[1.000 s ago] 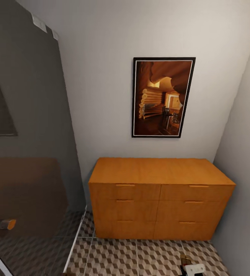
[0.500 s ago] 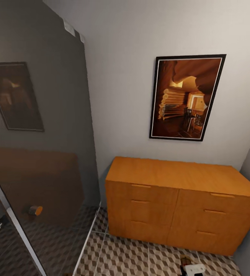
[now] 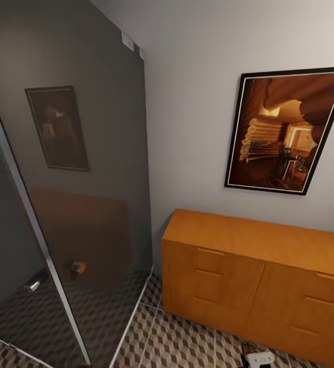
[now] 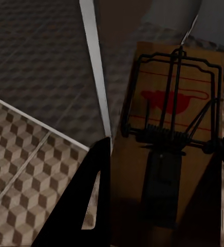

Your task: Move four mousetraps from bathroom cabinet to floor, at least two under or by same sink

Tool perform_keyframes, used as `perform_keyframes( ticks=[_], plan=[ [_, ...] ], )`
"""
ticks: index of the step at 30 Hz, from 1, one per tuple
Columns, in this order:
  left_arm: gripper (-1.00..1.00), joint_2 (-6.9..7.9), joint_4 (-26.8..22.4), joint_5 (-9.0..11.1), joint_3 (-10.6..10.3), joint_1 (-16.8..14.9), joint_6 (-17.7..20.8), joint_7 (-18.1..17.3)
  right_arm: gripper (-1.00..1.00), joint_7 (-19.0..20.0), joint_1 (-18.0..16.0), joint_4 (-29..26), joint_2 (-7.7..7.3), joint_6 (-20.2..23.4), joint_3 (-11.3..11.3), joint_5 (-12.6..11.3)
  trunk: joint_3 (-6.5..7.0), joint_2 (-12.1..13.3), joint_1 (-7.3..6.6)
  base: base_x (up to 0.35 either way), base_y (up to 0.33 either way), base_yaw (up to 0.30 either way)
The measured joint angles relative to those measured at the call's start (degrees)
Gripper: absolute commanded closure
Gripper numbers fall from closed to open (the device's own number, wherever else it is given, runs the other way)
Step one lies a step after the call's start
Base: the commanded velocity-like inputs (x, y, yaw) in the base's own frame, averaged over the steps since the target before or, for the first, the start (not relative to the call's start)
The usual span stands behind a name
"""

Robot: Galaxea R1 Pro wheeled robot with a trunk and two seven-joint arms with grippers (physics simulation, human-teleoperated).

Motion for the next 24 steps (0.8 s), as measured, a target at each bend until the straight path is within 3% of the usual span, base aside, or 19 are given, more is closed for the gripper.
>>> perform_keyframes(
  ticks=[24],
  plan=[
    [1.00,-0.06,0.01,-0.01,-0.01,0.00,0.01,0.01,1.00,0.00,0.03,0.00,0.00,0.00,0.00,0.00,0.00,0.00,0.00,0.000,0.000,0.300]
  ],
)
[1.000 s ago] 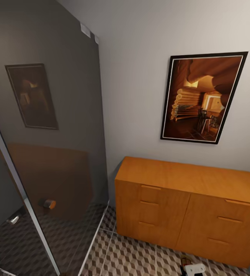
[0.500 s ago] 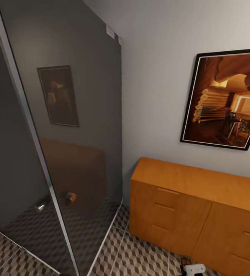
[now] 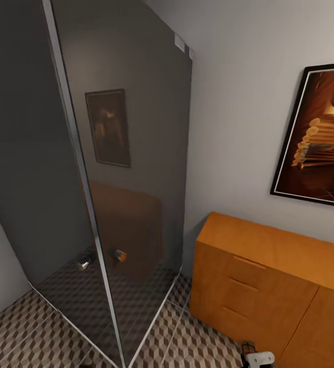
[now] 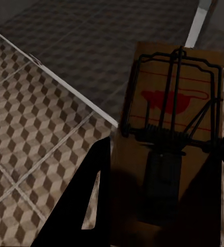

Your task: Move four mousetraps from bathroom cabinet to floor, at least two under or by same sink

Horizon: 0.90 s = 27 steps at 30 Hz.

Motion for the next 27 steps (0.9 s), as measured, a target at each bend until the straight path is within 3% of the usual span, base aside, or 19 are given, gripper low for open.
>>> perform_keyframes(
  ticks=[27],
  plan=[
    [1.00,-0.07,0.00,-0.01,0.01,0.02,0.01,0.00,1.00,0.00,0.00,0.00,0.00,0.00,0.00,0.00,0.00,0.00,0.00,0.000,0.000,0.300]
  ],
)
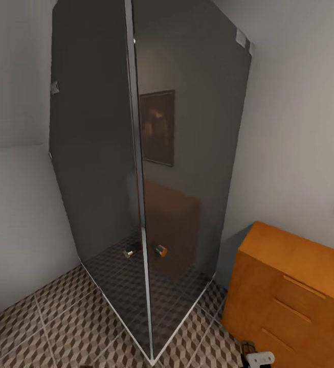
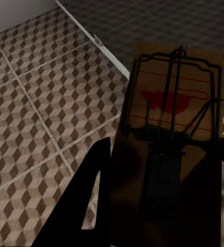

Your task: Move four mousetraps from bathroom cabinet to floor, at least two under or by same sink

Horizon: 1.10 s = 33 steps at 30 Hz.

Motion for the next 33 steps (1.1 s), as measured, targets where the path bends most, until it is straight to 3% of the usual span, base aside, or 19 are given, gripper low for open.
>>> perform_keyframes(
  ticks=[33],
  plan=[
    [1.00,0.00,0.00,0.01,0.00,0.01,0.02,0.00,1.00,0.00,0.00,0.00,0.00,0.00,0.00,0.00,0.00,0.00,0.00,0.000,0.000,0.300]
  ],
)
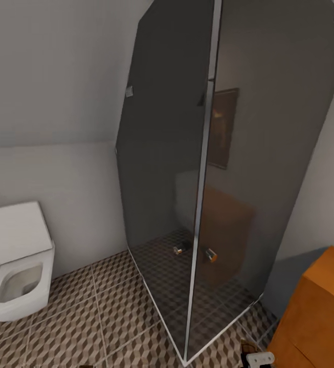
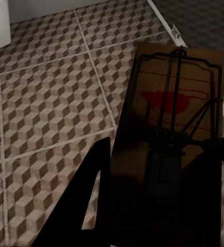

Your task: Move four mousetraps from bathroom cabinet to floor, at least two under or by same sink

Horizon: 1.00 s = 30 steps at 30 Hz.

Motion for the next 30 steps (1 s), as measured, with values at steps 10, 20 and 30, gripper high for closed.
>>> perform_keyframes(
  ticks=[10,20,30],
  plan=[
    [1.00,-0.01,0.00,-0.01,0.00,-0.03,0.02,0.00,1.00,0.01,0.01,0.00,0.00,0.00,0.00,0.00,0.00,0.00,0.00,0.000,0.000,0.300],
    [1.00,-0.09,0.00,-0.03,0.00,0.00,0.02,0.00,1.00,0.01,0.00,0.00,0.00,0.00,0.00,0.00,0.00,0.00,0.00,0.000,0.000,0.300],
    [1.00,-0.09,0.00,-0.02,0.00,-0.02,0.04,0.00,1.00,0.02,0.00,0.00,0.00,0.00,0.00,0.00,0.00,0.00,0.00,0.000,0.000,0.300]
  ],
)
